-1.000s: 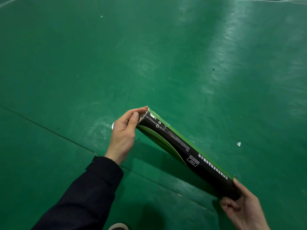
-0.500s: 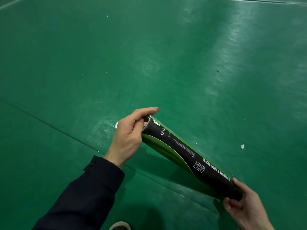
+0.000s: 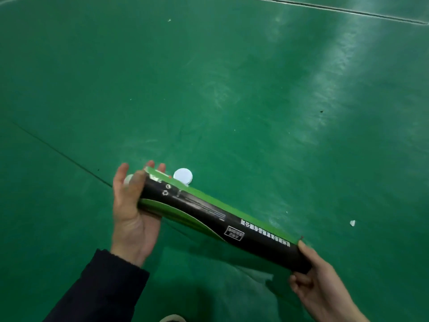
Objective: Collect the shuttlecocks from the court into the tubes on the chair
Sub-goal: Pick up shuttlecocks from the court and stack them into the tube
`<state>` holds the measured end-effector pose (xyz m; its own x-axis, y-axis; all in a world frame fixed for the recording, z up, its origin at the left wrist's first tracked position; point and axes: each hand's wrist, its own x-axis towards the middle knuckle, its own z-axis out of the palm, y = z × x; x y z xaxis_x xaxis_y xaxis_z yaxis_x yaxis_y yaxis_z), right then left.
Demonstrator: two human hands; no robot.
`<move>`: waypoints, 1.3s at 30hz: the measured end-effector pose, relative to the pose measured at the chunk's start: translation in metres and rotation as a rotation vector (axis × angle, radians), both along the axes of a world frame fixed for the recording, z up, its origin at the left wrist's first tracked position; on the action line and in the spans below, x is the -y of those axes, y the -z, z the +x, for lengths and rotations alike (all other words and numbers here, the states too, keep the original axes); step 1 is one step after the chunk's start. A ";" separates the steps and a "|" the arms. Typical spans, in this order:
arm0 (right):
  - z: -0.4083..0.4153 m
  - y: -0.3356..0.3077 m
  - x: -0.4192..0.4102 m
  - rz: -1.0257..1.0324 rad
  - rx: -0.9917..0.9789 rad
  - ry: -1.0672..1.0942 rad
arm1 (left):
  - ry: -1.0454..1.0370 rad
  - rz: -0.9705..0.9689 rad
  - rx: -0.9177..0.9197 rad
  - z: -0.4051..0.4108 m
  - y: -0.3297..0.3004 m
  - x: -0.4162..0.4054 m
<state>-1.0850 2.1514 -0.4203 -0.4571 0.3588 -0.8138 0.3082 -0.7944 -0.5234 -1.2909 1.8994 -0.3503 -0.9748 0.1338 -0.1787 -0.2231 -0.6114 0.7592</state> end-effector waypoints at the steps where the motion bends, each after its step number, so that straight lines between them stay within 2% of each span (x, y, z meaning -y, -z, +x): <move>1: -0.012 -0.003 0.008 0.003 -0.023 -0.036 | 0.021 0.070 0.080 0.000 0.006 0.011; 3: -0.040 -0.010 0.027 -0.014 -0.052 -0.135 | 0.091 0.097 0.205 0.006 0.023 0.024; 5: -0.069 -0.016 0.047 -0.029 -0.075 -0.274 | 0.142 0.035 0.290 0.014 0.038 0.027; 8: -0.110 -0.025 0.068 0.051 -0.104 -0.533 | 0.000 -0.045 0.365 0.010 0.054 0.050; 10: -0.136 -0.029 0.070 0.250 -0.117 -0.598 | -0.106 -0.058 0.385 0.000 0.057 0.074; 14: -0.197 -0.020 0.070 0.799 -0.176 -0.588 | -0.154 -0.086 0.448 -0.011 0.056 0.125; 18: -0.274 0.037 0.086 1.223 -0.184 -1.027 | -0.187 -0.132 0.523 -0.003 0.055 0.159; 20: -0.302 0.069 0.096 1.408 -0.076 -1.278 | -0.182 -0.174 0.541 0.006 0.057 0.166; 23: -0.311 0.094 0.109 1.670 0.037 -1.405 | -0.143 -0.253 0.518 0.018 0.060 0.169; 26: -0.292 0.086 0.109 1.563 -0.044 -1.235 | -0.048 -0.365 0.513 0.022 0.062 0.162; 29: -0.260 0.063 0.094 1.254 -0.109 -1.014 | 0.092 -0.444 0.483 0.013 0.059 0.142; 32: -0.221 0.033 0.066 0.982 -0.201 -0.757 | 0.322 -0.482 0.387 0.000 0.058 0.103; 39: -0.134 -0.067 -0.046 0.509 -0.345 0.023 | 0.822 -0.560 0.205 0.009 0.070 -0.002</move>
